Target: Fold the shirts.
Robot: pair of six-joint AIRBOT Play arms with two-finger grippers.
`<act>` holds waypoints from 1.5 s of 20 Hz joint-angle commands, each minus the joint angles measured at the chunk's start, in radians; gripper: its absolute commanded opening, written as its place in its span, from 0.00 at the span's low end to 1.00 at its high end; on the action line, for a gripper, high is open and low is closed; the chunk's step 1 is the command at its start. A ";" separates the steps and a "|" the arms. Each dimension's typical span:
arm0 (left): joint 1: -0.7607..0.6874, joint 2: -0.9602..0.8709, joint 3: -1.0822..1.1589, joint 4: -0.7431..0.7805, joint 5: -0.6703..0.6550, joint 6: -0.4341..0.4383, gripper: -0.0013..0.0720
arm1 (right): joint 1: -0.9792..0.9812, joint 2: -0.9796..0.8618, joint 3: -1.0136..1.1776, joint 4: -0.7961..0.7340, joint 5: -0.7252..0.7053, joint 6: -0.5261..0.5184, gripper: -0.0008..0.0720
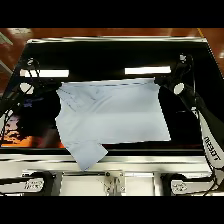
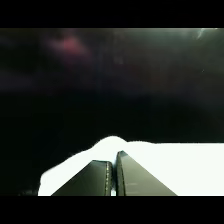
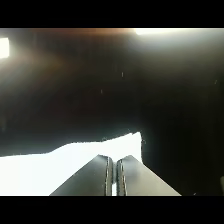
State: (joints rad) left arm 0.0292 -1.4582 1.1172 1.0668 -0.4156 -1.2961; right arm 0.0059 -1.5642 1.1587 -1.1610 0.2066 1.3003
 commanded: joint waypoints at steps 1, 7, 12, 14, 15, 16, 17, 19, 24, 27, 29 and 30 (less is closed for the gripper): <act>0.005 -0.023 0.005 0.060 -0.167 0.005 0.07 | -0.005 -0.007 0.000 -0.004 0.104 0.025 0.11; -0.005 -0.026 -0.020 0.086 -0.710 -0.029 0.07 | -0.053 0.018 -0.001 -0.055 0.624 0.106 0.10; -0.001 -0.025 -0.028 0.124 -0.740 -0.176 0.45 | -0.055 -0.001 0.002 -0.104 0.654 0.171 0.40; 0.024 -0.021 -0.003 0.153 -0.832 -0.176 0.95 | -0.065 0.032 0.035 -0.109 0.701 0.166 0.92; 0.048 -0.008 0.013 0.187 -0.891 -0.175 0.94 | -0.080 0.058 0.057 -0.136 0.738 0.161 0.92; 0.076 0.017 0.021 0.211 -0.936 -0.171 0.93 | -0.103 0.093 0.078 -0.188 0.794 0.162 0.92; 0.114 0.055 0.016 0.221 -0.982 -0.150 0.92 | -0.133 0.128 0.089 -0.248 0.866 0.162 0.92; 0.198 0.152 -0.044 0.220 -1.025 -0.118 0.92 | -0.228 0.191 0.080 -0.314 1.042 0.128 0.75; 0.381 0.362 -0.456 0.013 -1.025 -0.027 0.92 | -0.462 0.274 -0.134 -0.085 1.151 0.001 0.85; 0.365 0.377 -0.638 -0.094 -0.955 -0.014 0.92 | -0.497 0.275 -0.227 0.031 1.093 -0.021 0.84; 0.334 0.374 -0.705 -0.153 -0.883 -0.014 0.92 | -0.493 0.275 -0.246 0.056 1.066 -0.024 0.85; 0.316 0.374 -0.723 -0.177 -0.851 -0.014 0.92 | -0.494 0.275 -0.246 0.060 1.059 -0.024 0.84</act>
State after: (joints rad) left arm 0.3664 -1.0996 0.5072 1.0004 -1.3514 -1.3254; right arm -0.4667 -1.2961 0.9550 -1.1728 1.2888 1.2953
